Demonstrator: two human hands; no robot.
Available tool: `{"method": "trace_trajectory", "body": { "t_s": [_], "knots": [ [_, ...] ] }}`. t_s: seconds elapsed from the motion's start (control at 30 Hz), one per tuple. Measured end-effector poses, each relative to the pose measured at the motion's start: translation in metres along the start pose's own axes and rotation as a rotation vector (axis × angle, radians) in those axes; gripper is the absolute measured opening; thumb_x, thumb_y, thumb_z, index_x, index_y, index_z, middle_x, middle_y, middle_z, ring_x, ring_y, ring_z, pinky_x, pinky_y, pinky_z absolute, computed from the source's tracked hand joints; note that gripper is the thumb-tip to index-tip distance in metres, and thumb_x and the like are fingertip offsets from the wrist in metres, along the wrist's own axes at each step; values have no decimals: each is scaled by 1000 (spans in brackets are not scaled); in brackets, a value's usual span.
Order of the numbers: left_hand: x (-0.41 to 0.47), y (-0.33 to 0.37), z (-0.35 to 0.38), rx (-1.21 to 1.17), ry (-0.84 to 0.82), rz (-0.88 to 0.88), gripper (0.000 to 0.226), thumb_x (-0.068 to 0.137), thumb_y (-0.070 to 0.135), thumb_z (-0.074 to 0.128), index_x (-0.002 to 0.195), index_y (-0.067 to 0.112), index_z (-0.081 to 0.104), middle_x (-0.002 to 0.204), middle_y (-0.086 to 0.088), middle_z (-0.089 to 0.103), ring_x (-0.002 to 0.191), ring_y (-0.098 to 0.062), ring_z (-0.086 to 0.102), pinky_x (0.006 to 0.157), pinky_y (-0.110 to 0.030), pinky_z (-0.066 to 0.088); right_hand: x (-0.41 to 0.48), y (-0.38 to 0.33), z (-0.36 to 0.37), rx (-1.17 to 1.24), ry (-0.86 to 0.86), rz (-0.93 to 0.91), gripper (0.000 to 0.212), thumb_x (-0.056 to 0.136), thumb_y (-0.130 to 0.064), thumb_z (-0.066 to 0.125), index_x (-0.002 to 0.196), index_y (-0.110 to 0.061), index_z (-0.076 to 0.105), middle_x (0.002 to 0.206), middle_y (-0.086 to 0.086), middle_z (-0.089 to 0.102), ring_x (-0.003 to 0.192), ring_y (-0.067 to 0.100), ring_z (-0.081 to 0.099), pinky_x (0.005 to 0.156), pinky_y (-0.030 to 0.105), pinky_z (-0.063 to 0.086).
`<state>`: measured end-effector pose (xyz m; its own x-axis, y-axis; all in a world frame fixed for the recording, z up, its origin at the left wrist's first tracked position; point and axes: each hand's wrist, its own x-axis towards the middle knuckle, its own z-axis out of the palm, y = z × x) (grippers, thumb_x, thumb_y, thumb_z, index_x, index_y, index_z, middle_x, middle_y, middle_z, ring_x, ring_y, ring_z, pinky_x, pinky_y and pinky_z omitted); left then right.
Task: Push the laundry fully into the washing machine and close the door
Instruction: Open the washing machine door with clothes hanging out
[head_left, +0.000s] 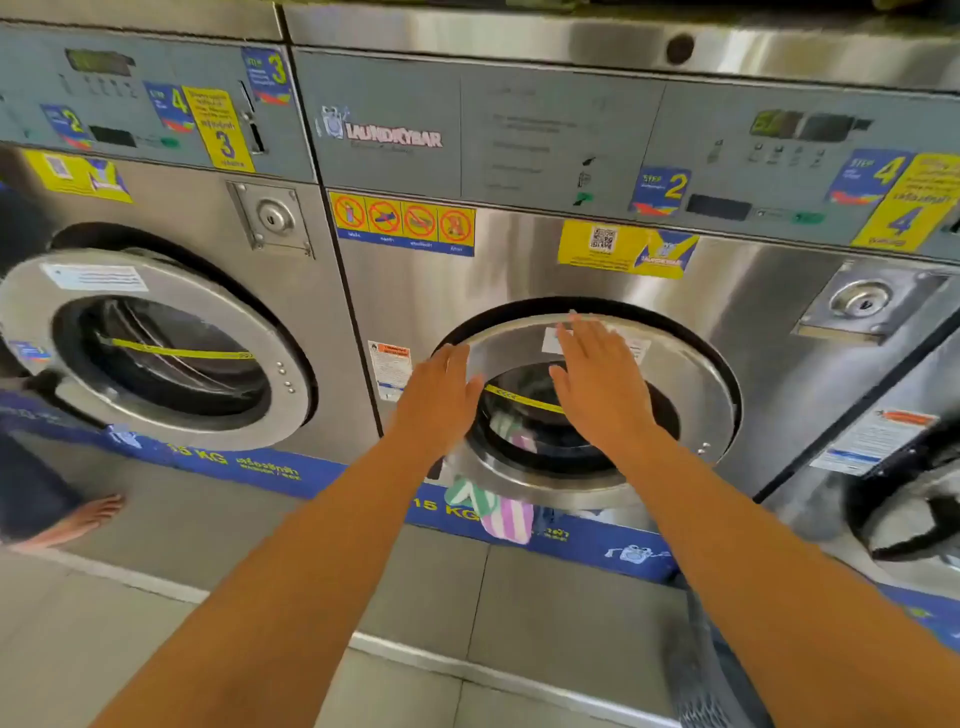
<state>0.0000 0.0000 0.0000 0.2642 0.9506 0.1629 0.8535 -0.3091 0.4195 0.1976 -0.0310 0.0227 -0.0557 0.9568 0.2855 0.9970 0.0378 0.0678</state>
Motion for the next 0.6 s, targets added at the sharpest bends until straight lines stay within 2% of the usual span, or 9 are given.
{"method": "trace_trajectory", "body": {
  "t_s": [0.1, 0.2, 0.3, 0.4, 0.6],
  "knots": [
    [25, -14, 17, -48, -3, -9, 57, 100, 37, 38, 150, 12, 25, 155, -16, 30, 141, -34, 33, 115, -44, 32, 26, -5, 15, -67, 41, -14, 55, 100, -33, 39, 148, -8, 29, 156, 13, 29, 143, 32, 26, 116, 45, 26],
    [41, -21, 30, -93, -18, 25, 59, 101, 38, 36, 152, 14, 21, 157, -14, 27, 144, -31, 28, 118, -42, 28, 43, -10, 29, -100, -5, -35, 56, 101, -35, 33, 149, -8, 25, 156, 11, 29, 144, 30, 25, 117, 44, 24],
    [49, -24, 41, -110, 14, 82, 59, 101, 36, 37, 152, 12, 21, 158, -11, 27, 144, -27, 27, 119, -37, 24, 49, -10, 38, -110, 49, -12, 54, 100, -34, 36, 147, -8, 31, 150, 11, 40, 140, 30, 33, 117, 44, 22],
    [54, -30, 52, -141, 25, 83, 62, 100, 39, 37, 153, 14, 18, 159, -7, 25, 146, -24, 25, 119, -39, 27, 51, -10, 45, -77, 127, 0, 50, 98, -31, 41, 142, -9, 40, 140, 10, 50, 133, 29, 42, 117, 44, 21],
    [46, -33, 59, -152, 70, 73, 62, 99, 40, 41, 152, 15, 20, 153, -9, 34, 140, -25, 33, 113, -38, 36, 44, -18, 47, 56, 221, 35, 44, 98, -29, 41, 136, -8, 47, 134, 9, 54, 129, 28, 44, 119, 44, 20]
  ]
}}
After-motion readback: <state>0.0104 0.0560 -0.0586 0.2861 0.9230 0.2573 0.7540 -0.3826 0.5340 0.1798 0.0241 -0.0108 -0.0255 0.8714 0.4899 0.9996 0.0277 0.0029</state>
